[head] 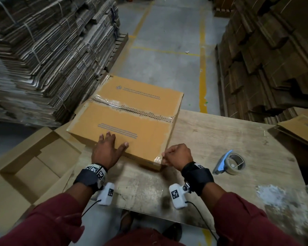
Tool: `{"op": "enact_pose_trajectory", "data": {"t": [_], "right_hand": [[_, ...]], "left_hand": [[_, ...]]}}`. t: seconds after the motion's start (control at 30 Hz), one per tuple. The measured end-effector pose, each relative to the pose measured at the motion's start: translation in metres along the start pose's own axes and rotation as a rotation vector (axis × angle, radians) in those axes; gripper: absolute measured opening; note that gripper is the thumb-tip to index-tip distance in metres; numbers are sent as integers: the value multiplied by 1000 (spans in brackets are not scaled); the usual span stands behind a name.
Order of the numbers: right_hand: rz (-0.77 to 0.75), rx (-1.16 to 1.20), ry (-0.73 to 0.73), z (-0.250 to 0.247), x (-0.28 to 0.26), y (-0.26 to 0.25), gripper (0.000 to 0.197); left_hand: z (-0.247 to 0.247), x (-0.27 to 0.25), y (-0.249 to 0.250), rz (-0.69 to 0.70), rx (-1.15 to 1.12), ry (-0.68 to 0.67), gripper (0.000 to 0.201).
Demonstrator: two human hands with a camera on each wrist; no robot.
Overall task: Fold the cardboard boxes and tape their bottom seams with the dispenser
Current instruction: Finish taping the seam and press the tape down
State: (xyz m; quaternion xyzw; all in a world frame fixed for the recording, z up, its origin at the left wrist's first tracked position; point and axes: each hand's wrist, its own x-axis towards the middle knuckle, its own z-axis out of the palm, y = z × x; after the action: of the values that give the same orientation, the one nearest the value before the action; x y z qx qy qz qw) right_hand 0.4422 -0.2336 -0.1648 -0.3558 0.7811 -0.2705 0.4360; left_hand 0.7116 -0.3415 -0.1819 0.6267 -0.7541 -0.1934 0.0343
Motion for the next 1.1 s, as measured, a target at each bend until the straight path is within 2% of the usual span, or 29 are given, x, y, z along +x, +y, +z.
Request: {"op": "enact_pose_trajectory", "data": {"t": [0.1,0.13,0.2,0.27,0.3,0.37,0.43,0.47,0.6,0.73,0.8,0.9,0.97,1.0,1.1], "right_hand": [[-40,-24,-227,22,-28,-5,14],[-58,-27,-259,25,-32,-5,14],[-63,-14,-237,22,-28,-5,14],[-58,39,-141,9,-15,-3,4],[-71,56,-73,0,-5,-3,8],[-107,40,50,-13,25,-2,40],[-96,72,89,-12,67,11,73],[-68,68,94,-7,75,7,77],[-107,-151,88,26,36,-30,49],[-91,-194,81,60,19,-30,39],[-86,-231,44,50,27,-31,41],[-147,-262,192,7,62,-46,33],[-254,-264,286,-26,96,-61,32],[-293,-275,286,-38,112,-69,39],[-296,-417,204,-59,155,-83,79]], "left_hand": [[0,-5,-13,-85,-31,27,95],[-1,-7,-17,-103,-29,26,96],[-2,-10,-22,-112,-41,18,97],[-2,-9,-27,-105,-61,1,98],[-1,-7,-28,-104,-62,4,98],[-1,-2,-28,-111,-60,-5,101],[-1,-1,-26,-132,-56,-19,103],[-1,-1,-26,-136,-55,-32,104],[-19,-4,-23,-100,-97,-61,89],[-34,-14,-45,-80,-144,-67,85],[-38,-21,-53,-59,-88,-63,81],[-36,-34,-31,-32,-157,31,81],[-23,-43,1,-55,-268,30,96],[-15,-46,19,-94,-273,-16,109],[15,-59,60,-215,-230,-176,134]]}}
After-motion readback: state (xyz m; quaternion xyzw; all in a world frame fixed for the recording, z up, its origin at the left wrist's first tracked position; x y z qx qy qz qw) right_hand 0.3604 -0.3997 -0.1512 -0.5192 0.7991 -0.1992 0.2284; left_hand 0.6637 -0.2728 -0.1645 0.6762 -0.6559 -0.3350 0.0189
